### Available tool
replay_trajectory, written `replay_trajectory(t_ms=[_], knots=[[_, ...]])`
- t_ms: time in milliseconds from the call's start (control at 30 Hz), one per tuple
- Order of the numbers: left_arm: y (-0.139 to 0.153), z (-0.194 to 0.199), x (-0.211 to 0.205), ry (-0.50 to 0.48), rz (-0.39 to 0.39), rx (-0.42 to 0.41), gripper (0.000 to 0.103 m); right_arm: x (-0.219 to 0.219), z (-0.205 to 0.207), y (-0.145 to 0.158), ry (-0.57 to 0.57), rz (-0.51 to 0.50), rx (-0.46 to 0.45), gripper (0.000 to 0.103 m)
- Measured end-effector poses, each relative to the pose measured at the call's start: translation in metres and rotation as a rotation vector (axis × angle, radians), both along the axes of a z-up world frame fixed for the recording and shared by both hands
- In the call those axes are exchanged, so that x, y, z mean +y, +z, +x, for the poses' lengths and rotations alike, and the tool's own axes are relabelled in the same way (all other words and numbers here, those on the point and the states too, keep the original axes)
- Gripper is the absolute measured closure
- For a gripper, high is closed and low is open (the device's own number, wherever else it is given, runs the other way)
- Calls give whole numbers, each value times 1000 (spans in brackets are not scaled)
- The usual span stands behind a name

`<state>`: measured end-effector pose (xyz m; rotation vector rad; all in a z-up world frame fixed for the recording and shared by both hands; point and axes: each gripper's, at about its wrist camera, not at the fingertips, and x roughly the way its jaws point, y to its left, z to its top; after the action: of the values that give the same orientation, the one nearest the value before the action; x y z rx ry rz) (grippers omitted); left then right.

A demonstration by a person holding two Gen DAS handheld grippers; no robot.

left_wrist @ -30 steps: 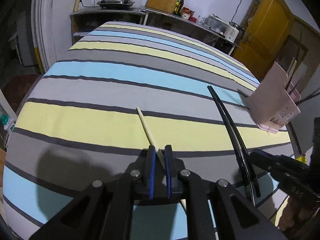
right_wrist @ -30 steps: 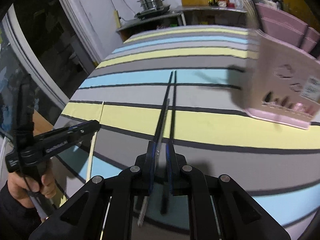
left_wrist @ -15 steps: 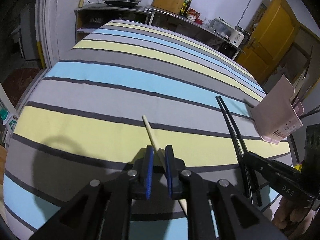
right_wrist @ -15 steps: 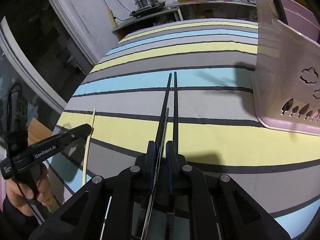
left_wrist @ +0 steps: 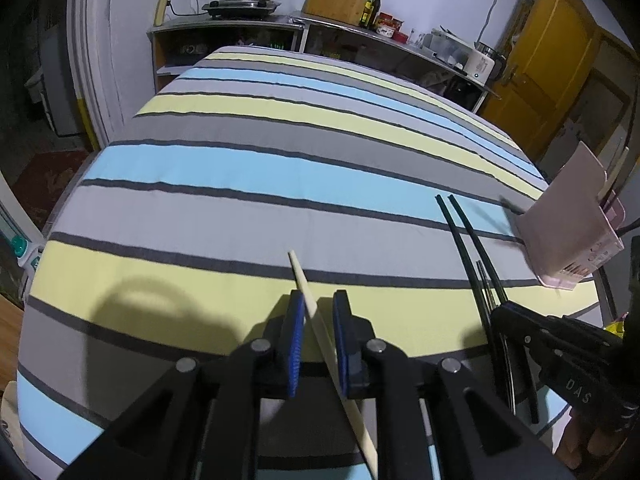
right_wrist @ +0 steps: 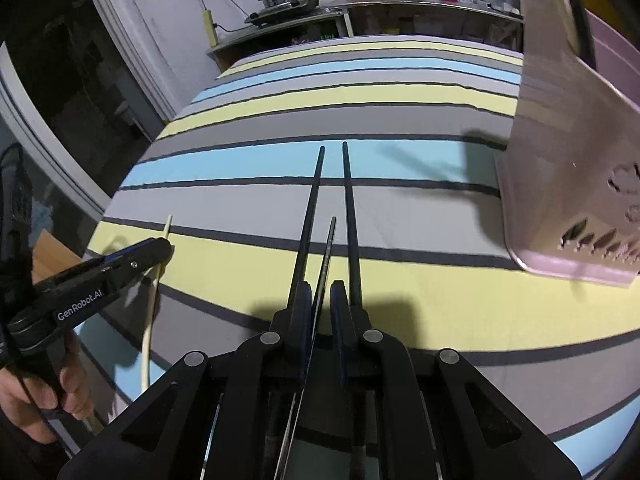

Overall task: Organize utensils
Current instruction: 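Grasp the wooden chopstick with the left tool while the right tool grasps a black chopstick, then lift both held chopsticks and carry them over the pink holder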

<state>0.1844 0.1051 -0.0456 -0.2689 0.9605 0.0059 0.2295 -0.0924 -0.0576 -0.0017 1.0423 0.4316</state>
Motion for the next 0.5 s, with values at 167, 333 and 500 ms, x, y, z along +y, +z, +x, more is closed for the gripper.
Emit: replay_trajectory(t_ms=[167, 333, 500], knots=[[1, 9, -3, -26, 32, 28, 88, 5, 6, 2, -8, -36, 15, 93], [2, 18, -8, -45, 71, 54, 88, 10, 7, 2, 3, -85, -1, 95], [3, 30, -4, -50, 64, 88, 95, 10, 6, 1, 4, -90, -16, 97]])
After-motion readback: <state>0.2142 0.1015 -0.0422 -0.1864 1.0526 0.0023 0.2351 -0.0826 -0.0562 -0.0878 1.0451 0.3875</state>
